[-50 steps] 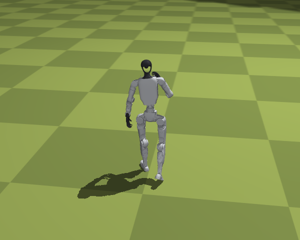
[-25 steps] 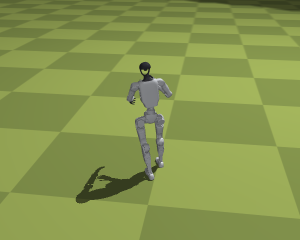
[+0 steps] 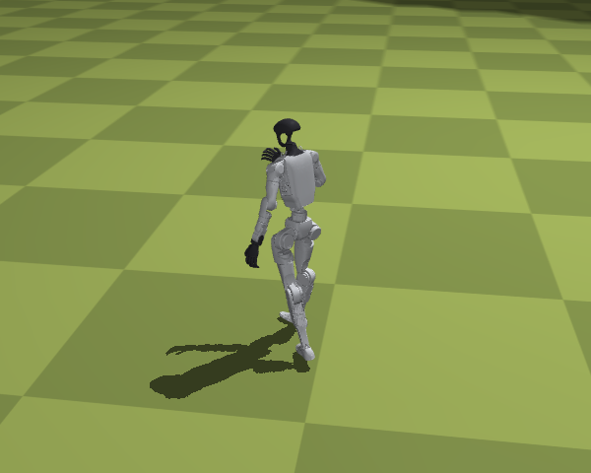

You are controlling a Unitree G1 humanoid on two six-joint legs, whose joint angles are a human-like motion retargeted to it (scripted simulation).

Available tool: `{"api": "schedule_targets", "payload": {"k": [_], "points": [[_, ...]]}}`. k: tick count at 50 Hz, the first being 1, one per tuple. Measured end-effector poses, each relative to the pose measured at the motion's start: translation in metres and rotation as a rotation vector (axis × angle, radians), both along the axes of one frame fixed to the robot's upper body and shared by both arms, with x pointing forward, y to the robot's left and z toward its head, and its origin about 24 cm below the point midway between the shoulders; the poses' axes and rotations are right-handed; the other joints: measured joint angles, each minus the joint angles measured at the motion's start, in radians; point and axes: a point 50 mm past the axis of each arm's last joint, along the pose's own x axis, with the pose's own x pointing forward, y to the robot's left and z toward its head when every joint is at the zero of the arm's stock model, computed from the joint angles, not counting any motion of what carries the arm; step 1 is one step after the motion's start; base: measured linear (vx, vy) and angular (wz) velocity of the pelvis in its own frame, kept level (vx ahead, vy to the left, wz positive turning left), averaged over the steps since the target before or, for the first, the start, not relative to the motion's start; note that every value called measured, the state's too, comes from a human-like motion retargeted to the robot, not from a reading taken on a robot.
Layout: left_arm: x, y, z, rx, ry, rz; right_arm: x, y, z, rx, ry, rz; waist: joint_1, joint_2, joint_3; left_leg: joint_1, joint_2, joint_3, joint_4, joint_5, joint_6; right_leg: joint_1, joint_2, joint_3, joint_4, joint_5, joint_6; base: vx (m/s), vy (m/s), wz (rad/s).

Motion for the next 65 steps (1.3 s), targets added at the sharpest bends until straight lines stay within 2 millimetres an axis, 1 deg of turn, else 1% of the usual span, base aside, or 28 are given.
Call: {"api": "schedule_targets", "payload": {"k": [2, 3, 4, 5, 7, 8, 10, 11, 12, 14, 17, 20, 23, 25, 27, 30, 32, 35, 40, 42, 45, 48, 50, 53, 55, 57, 61, 65], "points": [[-0.019, 0.006, 0.001, -0.003, -0.018, 0.110, -0.002, -0.001, -0.002, 0.031, 0.020, 0.008, 0.005, 0.004, -0.010, -0.008, -0.006, -0.040, 0.034, 0.037, -0.016, 0.021, -0.010, -0.021, 0.008, -0.019, 0.000, 0.40, -0.15, 0.92], [-0.039, 0.008, 0.001, -0.004, -0.009, 0.158, -0.006, 0.000, -0.006, 0.052, 0.047, 0.014, 0.008, 0.007, -0.020, -0.001, -0.006, -0.053, 0.052, 0.053, -0.023, 0.037, -0.013, -0.033, 0.025, -0.039, 0.000, 0.39, -0.14, 0.91], [-0.042, 0.007, 0.001, -0.012, -0.024, 0.193, -0.005, -0.001, -0.005, 0.065, 0.049, 0.018, 0.009, 0.002, -0.023, -0.020, -0.019, -0.061, 0.083, 0.070, -0.031, 0.044, -0.026, -0.045, 0.022, -0.044, 0.000, 0.35, -0.15, 0.95], [-0.036, 0.006, 0.001, -0.027, -0.049, 0.223, -0.002, -0.002, -0.001, 0.073, 0.040, 0.020, 0.011, -0.006, -0.021, -0.053, -0.038, -0.066, 0.119, 0.088, -0.039, 0.046, -0.044, -0.057, 0.008, -0.041, 0.000, 0.33, -0.16, 0.88], [-0.061, 0.002, 0.000, -0.049, -0.023, 0.259, -0.007, 0.000, -0.008, 0.106, 0.080, 0.032, 0.022, -0.014, -0.037, -0.089, -0.054, -0.025, 0.221, 0.101, -0.045, 0.059, -0.053, -0.073, 0.046, -0.075, 0.000, 0.33, -0.16, 0.79], [-0.065, -0.002, -0.002, -0.068, -0.017, 0.265, -0.006, 0.000, -0.008, 0.116, 0.086, 0.037, 0.023, -0.020, -0.044, -0.132, -0.066, 0.006, 0.291, 0.104, -0.046, 0.058, -0.063, -0.085, 0.050, -0.079, 0.000, 0.28, -0.16, 0.97], [-0.050, -0.015, -0.009, -0.125, -0.024, 0.255, 0.001, -0.001, 0.000, 0.117, 0.070, 0.044, 0.011, -0.040, -0.045, -0.250, -0.094, 0.081, 0.427, 0.119, -0.038, 0.049, -0.099, -0.123, 0.028, -0.067, 0.000, 0.24, -0.13, 1.17], [-0.064, -0.020, -0.010, -0.147, 0.011, 0.244, -0.002, 0.001, -0.005, 0.125, 0.095, 0.050, 0.015, -0.044, -0.061, -0.287, -0.088, 0.142, 0.483, 0.114, -0.023, 0.047, -0.107, -0.131, 0.049, -0.080, 0.000, 0.24, -0.08, 1.04], [-0.072, -0.027, -0.013, -0.172, 0.036, 0.229, -0.003, 0.001, -0.007, 0.130, 0.110, 0.056, 0.016, -0.051, -0.071, -0.326, -0.083, 0.201, 0.531, 0.111, -0.006, 0.045, -0.121, -0.143, 0.060, -0.087, 0.000, 0.23, -0.04, 1.03], [-0.063, -0.043, -0.019, -0.236, 0.056, 0.181, 0.001, 0.001, -0.003, 0.124, 0.106, 0.067, 0.005, -0.071, -0.066, -0.400, -0.083, 0.310, 0.576, 0.102, 0.038, 0.048, -0.167, -0.183, 0.050, -0.084, 0.000, 0.20, -0.01, 1.21], [-0.064, -0.067, -0.027, -0.323, 0.107, 0.098, 0.003, 0.002, -0.003, 0.118, 0.121, 0.092, 0.007, -0.091, -0.061, -0.444, -0.071, 0.459, 0.533, 0.052, 0.103, 0.056, -0.222, -0.231, 0.058, -0.096, -0.001, 0.19, 0.03, 0.95], [-0.059, -0.085, -0.031, -0.385, 0.135, 0.020, 0.004, 0.004, -0.002, 0.113, 0.128, 0.116, 0.028, -0.086, -0.042, -0.439, -0.036, 0.572, 0.385, -0.008, 0.132, 0.070, -0.224, -0.272, 0.065, -0.114, -0.008, 0.17, -0.02, 0.61], [-0.049, -0.096, -0.033, -0.416, 0.130, -0.024, 0.005, 0.004, 0.000, 0.111, 0.124, 0.129, 0.053, -0.061, -0.017, -0.421, 0.010, 0.682, 0.188, -0.027, 0.125, 0.086, -0.199, -0.314, 0.068, -0.138, -0.004, 0.14, -0.02, 0.55], [-0.042, -0.101, -0.034, -0.425, 0.112, -0.033, 0.005, 0.003, 0.002, 0.113, 0.119, 0.134, 0.066, -0.040, 0.000, -0.417, 0.039, 0.754, 0.065, -0.006, 0.106, 0.099, -0.178, -0.344, 0.069, -0.156, 0.000, 0.13, -0.01, 0.60], [-0.035, -0.104, -0.034, -0.428, 0.085, -0.026, 0.004, 0.003, 0.004, 0.118, 0.113, 0.139, 0.078, -0.020, 0.017, -0.422, 0.061, 0.812, -0.037, 0.048, 0.080, 0.114, -0.157, -0.373, 0.070, -0.171, 0.000, 0.12, 0.00, 0.58], [-0.023, -0.105, -0.033, -0.428, 0.035, 0.003, 0.004, 0.005, 0.007, 0.125, 0.098, 0.150, 0.095, 0.003, 0.046, -0.437, 0.080, 0.862, -0.163, 0.159, 0.036, 0.141, -0.135, -0.410, 0.069, -0.190, -0.007, 0.13, 0.01, 0.49], [-0.019, -0.103, -0.032, -0.424, 0.005, 0.032, 0.003, 0.006, 0.007, 0.131, 0.093, 0.162, 0.107, 0.009, 0.059, -0.452, 0.090, 0.877, -0.213, 0.207, 0.006, 0.158, -0.127, -0.429, 0.068, -0.202, -0.015, 0.15, 0.02, 0.35], [-0.017, -0.099, -0.031, -0.413, -0.030, 0.074, 0.002, 0.009, 0.007, 0.137, 0.089, 0.178, 0.125, 0.006, 0.074, -0.485, 0.104, 0.896, -0.228, 0.193, -0.021, 0.182, -0.129, -0.448, 0.066, -0.216, -0.019, 0.17, 0.03, 0.25], [-0.014, -0.087, -0.029, -0.375, -0.059, 0.128, 0.003, 0.013, 0.011, 0.150, 0.079, 0.206, 0.149, -0.016, 0.085, -0.493, 0.124, 0.969, -0.228, 0.109, -0.021, 0.211, -0.136, -0.461, 0.065, -0.240, -0.014, 0.22, 0.06, 0.08], [-0.016, -0.083, -0.028, -0.359, -0.055, 0.141, 0.003, 0.016, 0.011, 0.159, 0.080, 0.219, 0.157, -0.024, 0.080, -0.481, 0.135, 1.007, -0.228, 0.116, -0.021, 0.222, -0.133, -0.460, 0.066, -0.249, -0.015, 0.27, 0.09, -0.10], [-0.020, -0.078, -0.028, -0.338, -0.039, 0.151, 0.004, 0.020, 0.013, 0.179, 0.085, 0.240, 0.165, -0.036, 0.067, -0.459, 0.154, 1.053, -0.228, 0.159, -0.026, 0.239, -0.124, -0.453, 0.067, -0.261, -0.019, 0.30, 0.12, -0.17], [-0.023, -0.074, -0.028, -0.322, -0.016, 0.144, 0.004, 0.023, 0.012, 0.208, 0.101, 0.260, 0.166, -0.050, 0.045, -0.439, 0.165, 1.071, -0.228, 0.190, -0.031, 0.256, -0.120, -0.447, 0.075, -0.270, -0.028, 0.32, 0.15, -0.16], [-0.023, -0.071, -0.027, -0.311, -0.005, 0.129, 0.004, 0.025, 0.011, 0.232, 0.115, 0.270, 0.163, -0.060, 0.030, -0.427, 0.167, 1.072, -0.228, 0.189, -0.029, 0.265, -0.121, -0.446, 0.088, -0.272, -0.039, 0.32, 0.17, -0.08], [-0.014, -0.067, -0.025, -0.290, -0.008, 0.093, 0.005, 0.026, 0.008, 0.276, 0.140, 0.279, 0.157, -0.071, 0.011, -0.404, 0.166, 1.061, -0.226, 0.157, -0.020, 0.269, -0.129, -0.448, 0.128, -0.262, -0.068, 0.31, 0.19, 0.04], [-0.003, -0.064, -0.023, -0.273, -0.025, 0.067, 0.005, 0.027, 0.007, 0.304, 0.156, 0.283, 0.152, -0.073, 0.000, -0.390, 0.170, 1.051, -0.212, 0.128, -0.016, 0.266, -0.136, -0.451, 0.172, -0.249, -0.093, 0.28, 0.20, 0.12], [0.013, -0.061, -0.019, -0.255, -0.058, 0.044, 0.006, 0.028, 0.005, 0.326, 0.169, 0.285, 0.149, -0.070, -0.008, -0.379, 0.178, 1.041, -0.195, 0.103, -0.012, 0.252, -0.143, -0.453, 0.239, -0.232, -0.118, 0.26, 0.20, 0.16], [0.055, -0.058, -0.009, -0.220, -0.146, 0.009, 0.007, 0.029, 0.002, 0.350, 0.187, 0.285, 0.145, -0.054, -0.024, -0.362, 0.200, 1.014, -0.165, 0.070, -0.006, 0.190, -0.148, -0.432, 0.410, -0.209, -0.152, 0.22, 0.18, 0.22], [0.105, -0.058, 0.007, -0.180, -0.238, -0.033, 0.008, 0.031, 0.001, 0.354, 0.200, 0.282, 0.133, -0.040, -0.031, -0.351, 0.211, 0.981, -0.144, 0.047, -0.001, 0.116, -0.145, -0.403, 0.541, -0.249, -0.163, 0.16, 0.14, 0.36]]}}
